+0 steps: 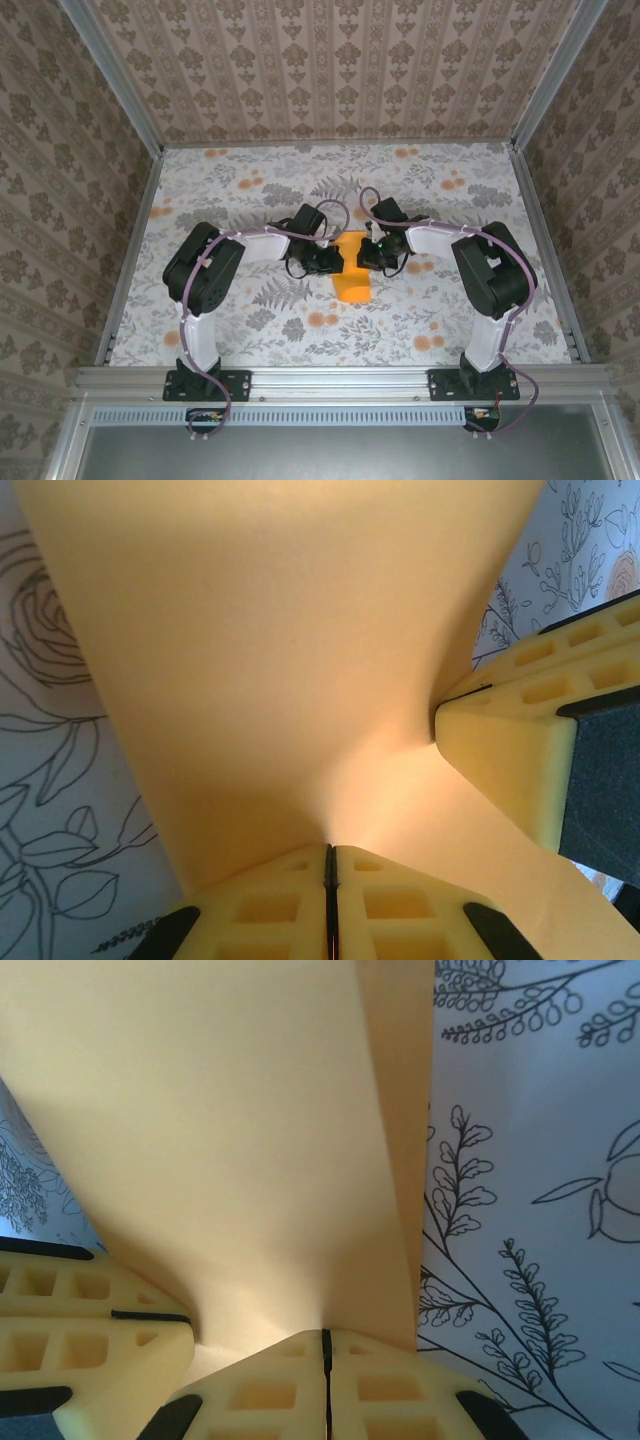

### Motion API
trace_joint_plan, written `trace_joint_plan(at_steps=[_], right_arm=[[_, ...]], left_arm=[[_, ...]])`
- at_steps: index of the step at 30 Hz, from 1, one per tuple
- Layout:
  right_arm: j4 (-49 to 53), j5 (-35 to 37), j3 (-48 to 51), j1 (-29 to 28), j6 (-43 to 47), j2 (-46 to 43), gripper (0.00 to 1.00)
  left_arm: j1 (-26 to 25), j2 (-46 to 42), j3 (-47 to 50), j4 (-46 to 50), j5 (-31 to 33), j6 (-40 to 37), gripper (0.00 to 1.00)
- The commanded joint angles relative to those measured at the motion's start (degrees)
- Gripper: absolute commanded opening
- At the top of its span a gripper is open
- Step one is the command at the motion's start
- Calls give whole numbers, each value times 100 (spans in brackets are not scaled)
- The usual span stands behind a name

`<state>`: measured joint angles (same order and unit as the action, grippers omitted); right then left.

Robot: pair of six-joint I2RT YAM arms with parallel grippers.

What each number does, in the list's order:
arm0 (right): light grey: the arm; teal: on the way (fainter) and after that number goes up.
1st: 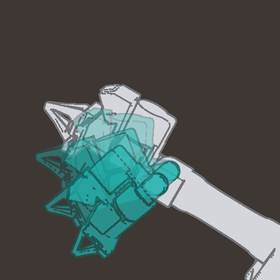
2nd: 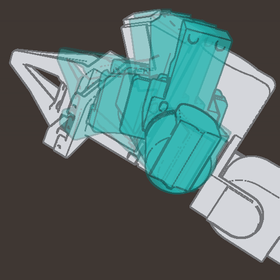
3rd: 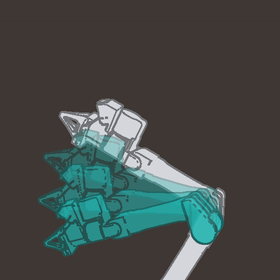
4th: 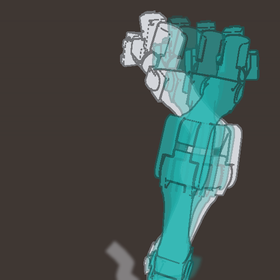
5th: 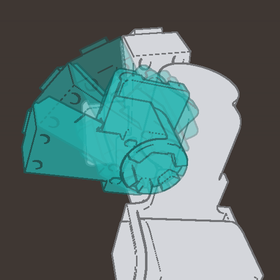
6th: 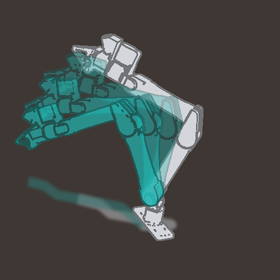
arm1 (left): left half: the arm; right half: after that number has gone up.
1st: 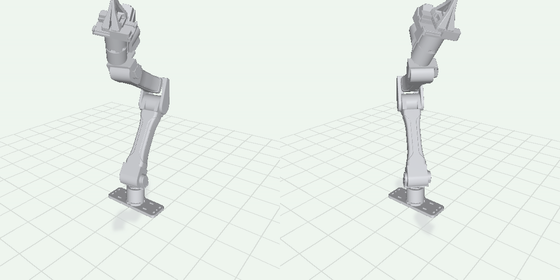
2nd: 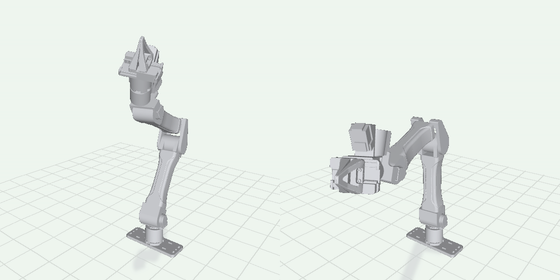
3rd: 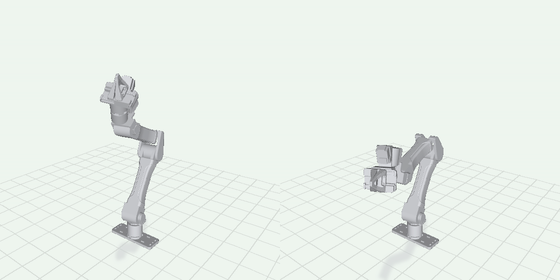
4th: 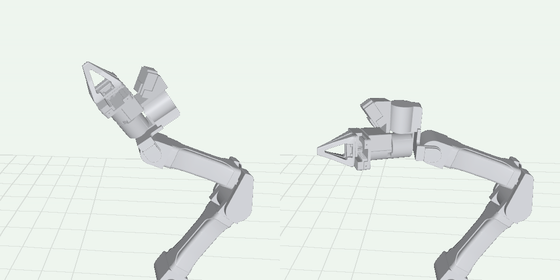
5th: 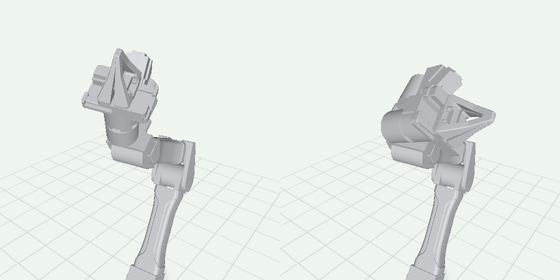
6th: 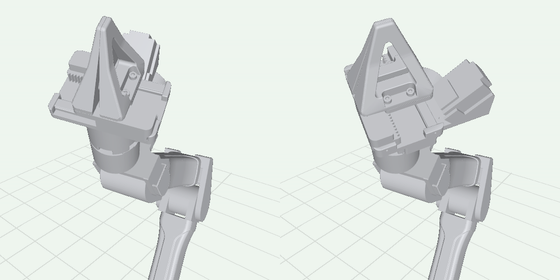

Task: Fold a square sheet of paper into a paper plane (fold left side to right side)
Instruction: Hold the square sheet of paper at the center of the table.

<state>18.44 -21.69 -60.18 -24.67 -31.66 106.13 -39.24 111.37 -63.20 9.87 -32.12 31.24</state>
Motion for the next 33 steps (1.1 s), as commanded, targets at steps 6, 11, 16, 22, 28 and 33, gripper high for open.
trace_joint_plan(at_steps=[6, 11, 16, 22, 28, 33], right_arm=[[-184, 170, 240, 44, 19, -410, 8], [-453, 98, 388, 154, 28, -875, 8], [-901, -116, 507, 210, -35, -974, 8], [-1385, -562, 284, 183, -257, -366, 7], [-1378, -606, -100, 118, -262, 162, 7], [-1022, -305, -255, 110, -235, 396, 7]], left_arm=[[-49, 174, -36, 481, 303, -169, 10], [-72, 168, -44, 525, 355, -160, 10], [-90, 161, -51, 542, 382, -169, 9], [-96, 180, -69, 537, 382, -163, 10], [-110, 162, -66, 551, 388, -165, 9], [-119, 148, -57, 568, 395, -204, 10]])
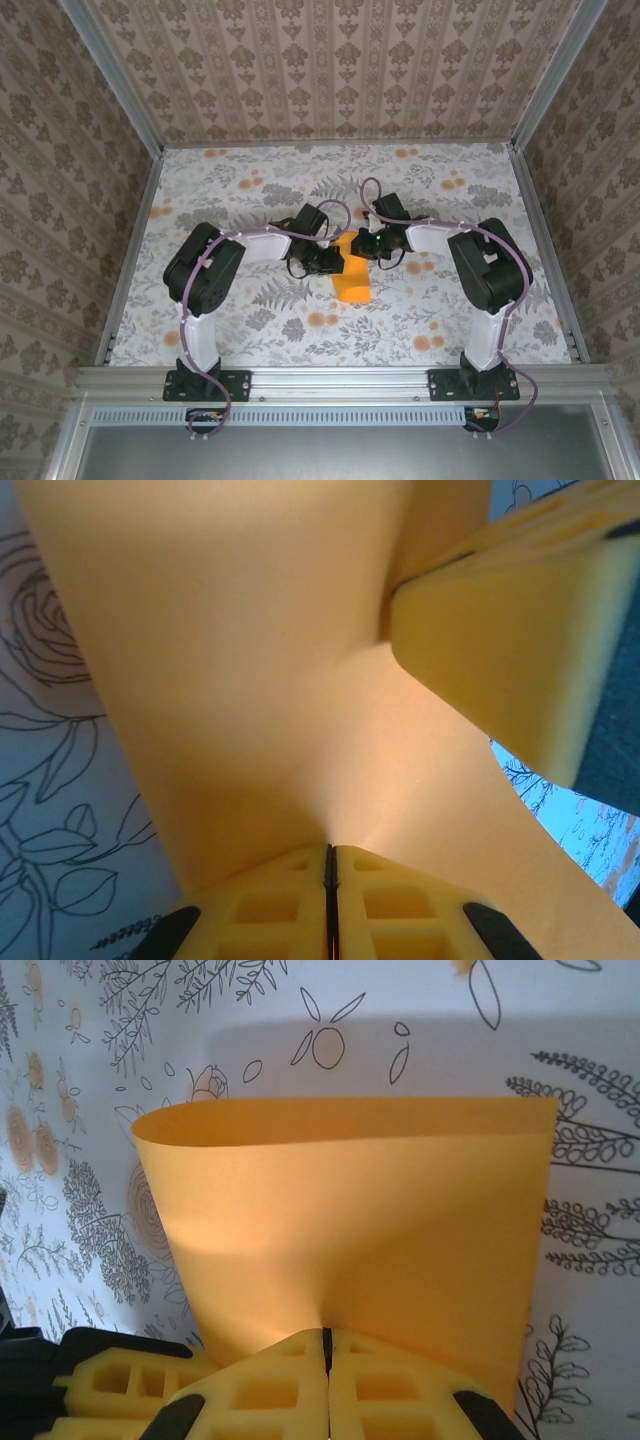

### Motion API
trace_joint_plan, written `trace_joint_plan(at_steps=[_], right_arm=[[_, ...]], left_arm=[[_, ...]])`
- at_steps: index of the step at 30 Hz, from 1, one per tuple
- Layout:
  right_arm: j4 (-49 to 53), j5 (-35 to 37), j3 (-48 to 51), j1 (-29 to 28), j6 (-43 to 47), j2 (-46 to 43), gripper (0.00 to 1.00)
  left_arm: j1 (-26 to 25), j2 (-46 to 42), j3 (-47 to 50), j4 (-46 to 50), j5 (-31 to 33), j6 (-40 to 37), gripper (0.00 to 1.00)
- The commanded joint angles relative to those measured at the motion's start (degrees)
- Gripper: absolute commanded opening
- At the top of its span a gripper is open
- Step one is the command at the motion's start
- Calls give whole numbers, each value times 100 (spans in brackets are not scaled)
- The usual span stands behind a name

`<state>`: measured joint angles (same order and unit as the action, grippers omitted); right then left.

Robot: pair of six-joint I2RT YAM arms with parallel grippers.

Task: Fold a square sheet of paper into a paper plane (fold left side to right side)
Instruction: Hold the square sheet of paper at the center of the table, then first fold the square sheet of paper in half at the center of the table.

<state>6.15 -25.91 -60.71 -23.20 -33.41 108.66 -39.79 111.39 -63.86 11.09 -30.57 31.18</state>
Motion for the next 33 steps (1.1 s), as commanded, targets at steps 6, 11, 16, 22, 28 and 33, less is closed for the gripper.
trace_joint_plan(at_steps=[6, 11, 16, 22, 28, 33], right_arm=[[785, 587, -248, -35, -28, 301, 6], [973, 749, -238, -38, -34, 420, 6], [1018, 824, -221, -35, -79, 439, 5], [1061, 864, -232, -37, -96, 454, 5], [1072, 888, -234, -38, -131, 464, 4], [1086, 895, -249, -35, -131, 477, 4]], left_arm=[[-123, 109, 6, 535, 236, -321, 10], [-210, 27, 75, 612, 263, -465, 10], [-315, -94, 187, 717, 267, -581, 10], [-451, -330, 400, 736, 172, -636, 10], [-582, -543, 696, 668, 108, -590, 10], [-675, -619, 864, 577, 77, -494, 10]])
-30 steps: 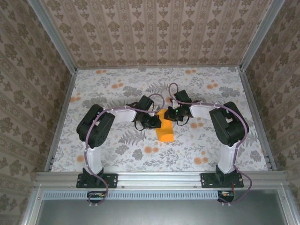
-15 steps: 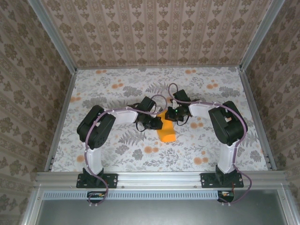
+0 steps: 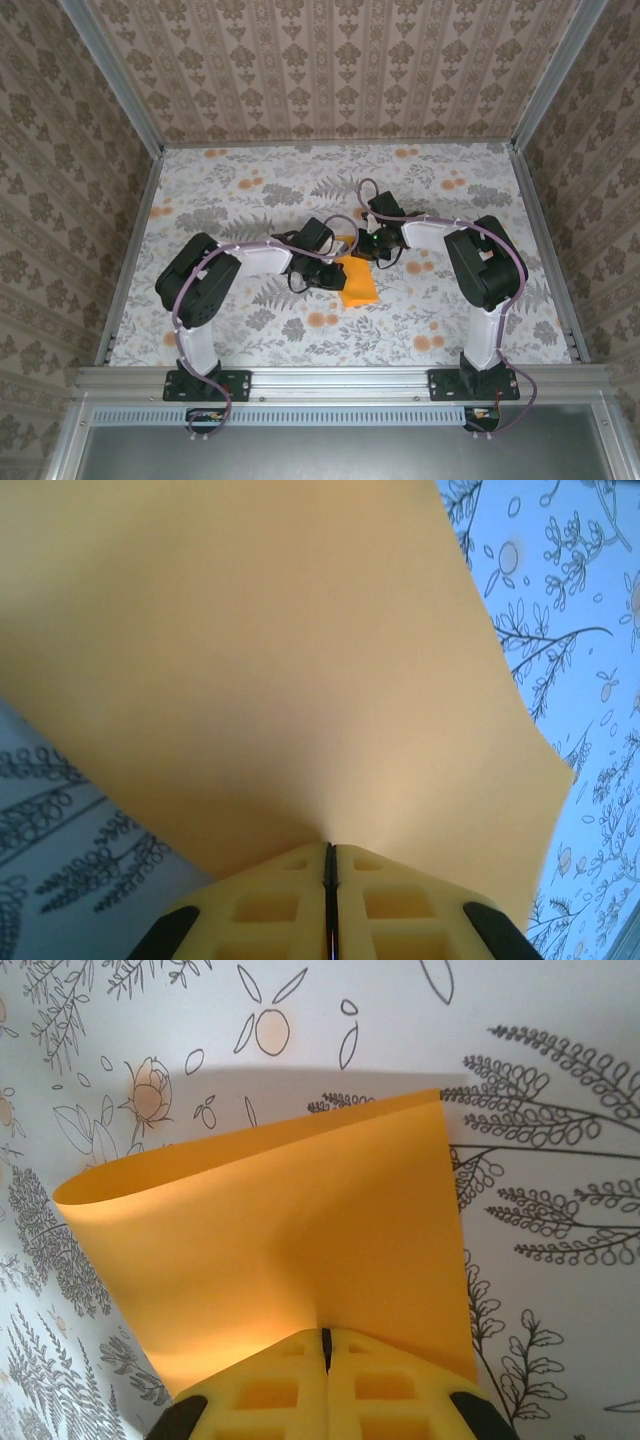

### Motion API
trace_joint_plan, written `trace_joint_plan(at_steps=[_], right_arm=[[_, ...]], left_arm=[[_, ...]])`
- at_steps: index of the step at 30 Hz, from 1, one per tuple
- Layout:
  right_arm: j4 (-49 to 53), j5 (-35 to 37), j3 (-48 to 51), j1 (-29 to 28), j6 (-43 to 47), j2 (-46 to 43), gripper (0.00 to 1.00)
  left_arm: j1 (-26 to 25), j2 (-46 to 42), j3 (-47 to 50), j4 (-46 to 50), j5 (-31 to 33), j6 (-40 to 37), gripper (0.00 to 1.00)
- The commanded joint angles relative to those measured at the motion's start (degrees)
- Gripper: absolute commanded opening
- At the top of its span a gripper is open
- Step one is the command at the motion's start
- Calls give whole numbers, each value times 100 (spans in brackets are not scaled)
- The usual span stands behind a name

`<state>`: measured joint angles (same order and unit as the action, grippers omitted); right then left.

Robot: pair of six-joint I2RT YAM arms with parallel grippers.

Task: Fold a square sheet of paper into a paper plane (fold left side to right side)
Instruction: First fold the square sheet of paper in half at the center of the table.

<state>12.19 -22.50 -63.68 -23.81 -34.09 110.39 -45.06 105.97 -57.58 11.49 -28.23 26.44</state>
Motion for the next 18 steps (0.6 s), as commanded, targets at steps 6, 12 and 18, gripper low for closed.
trace_joint_plan(at_steps=[6, 12, 18], right_arm=[[491, 572, 51, 25, -75, 321, 4], [484, 571, 49, 26, -83, 343, 4], [469, 571, 67, 25, -81, 358, 4]], left_arm=[[-290, -212, 378, 480, -157, 20, 10], [-424, -309, 424, 477, -111, 50, 10], [-556, -375, 440, 462, -47, 71, 10]])
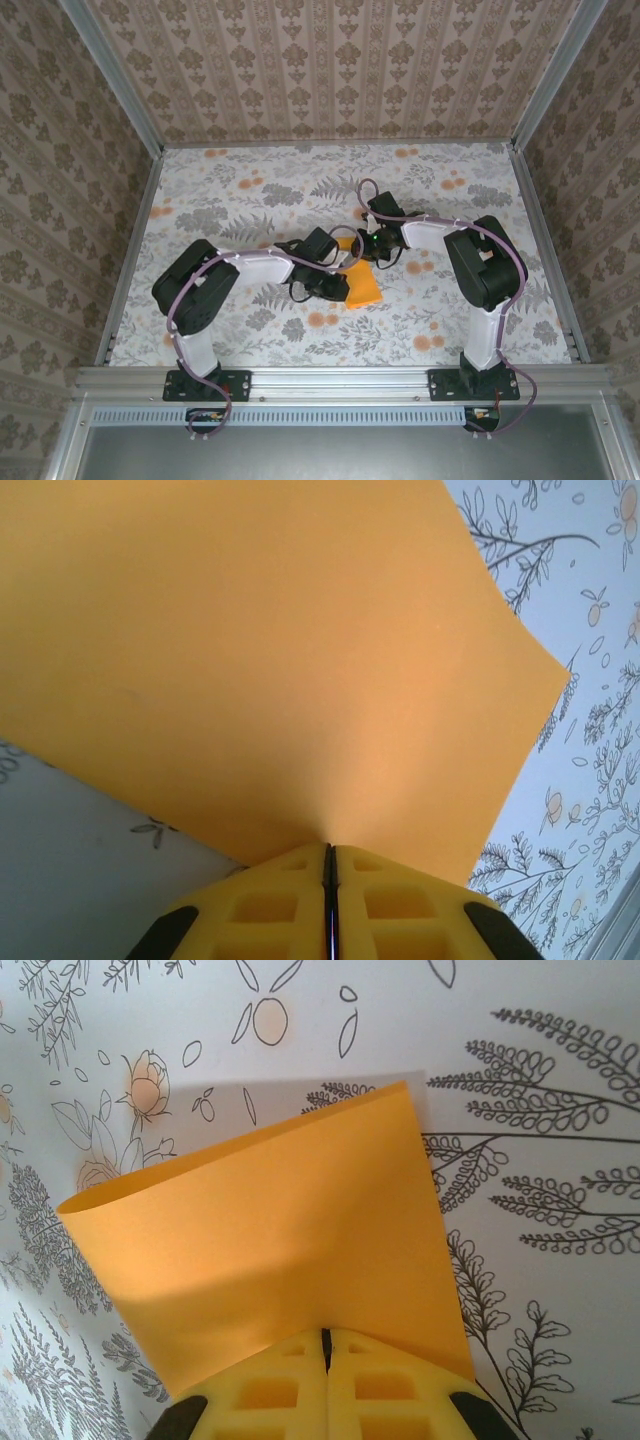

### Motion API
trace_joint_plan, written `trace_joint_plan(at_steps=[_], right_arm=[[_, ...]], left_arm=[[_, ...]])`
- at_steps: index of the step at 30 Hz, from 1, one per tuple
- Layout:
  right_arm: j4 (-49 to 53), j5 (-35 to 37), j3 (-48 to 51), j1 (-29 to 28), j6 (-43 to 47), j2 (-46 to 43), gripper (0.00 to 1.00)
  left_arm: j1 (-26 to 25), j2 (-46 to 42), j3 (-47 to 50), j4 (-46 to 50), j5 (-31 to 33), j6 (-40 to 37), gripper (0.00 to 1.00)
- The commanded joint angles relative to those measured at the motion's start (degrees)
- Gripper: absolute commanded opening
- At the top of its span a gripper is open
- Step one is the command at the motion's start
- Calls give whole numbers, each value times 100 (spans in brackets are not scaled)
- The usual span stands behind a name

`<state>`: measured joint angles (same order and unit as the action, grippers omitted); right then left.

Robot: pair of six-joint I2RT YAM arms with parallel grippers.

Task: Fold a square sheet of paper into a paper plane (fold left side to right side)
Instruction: First fold the square sheet of paper in half at the center of the table.

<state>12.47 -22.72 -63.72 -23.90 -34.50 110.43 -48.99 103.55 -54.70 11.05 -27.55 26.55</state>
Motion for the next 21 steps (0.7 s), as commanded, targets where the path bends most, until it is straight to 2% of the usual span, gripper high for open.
trace_joint_plan(at_steps=[1, 21], right_arm=[[436, 593, 71, 32, -48, 357, 3], [367, 574, 97, 33, -57, 393, 3]], left_arm=[[-185, -136, 153, 499, -110, 71, 11], [-526, -262, 168, 474, 30, 144, 12]])
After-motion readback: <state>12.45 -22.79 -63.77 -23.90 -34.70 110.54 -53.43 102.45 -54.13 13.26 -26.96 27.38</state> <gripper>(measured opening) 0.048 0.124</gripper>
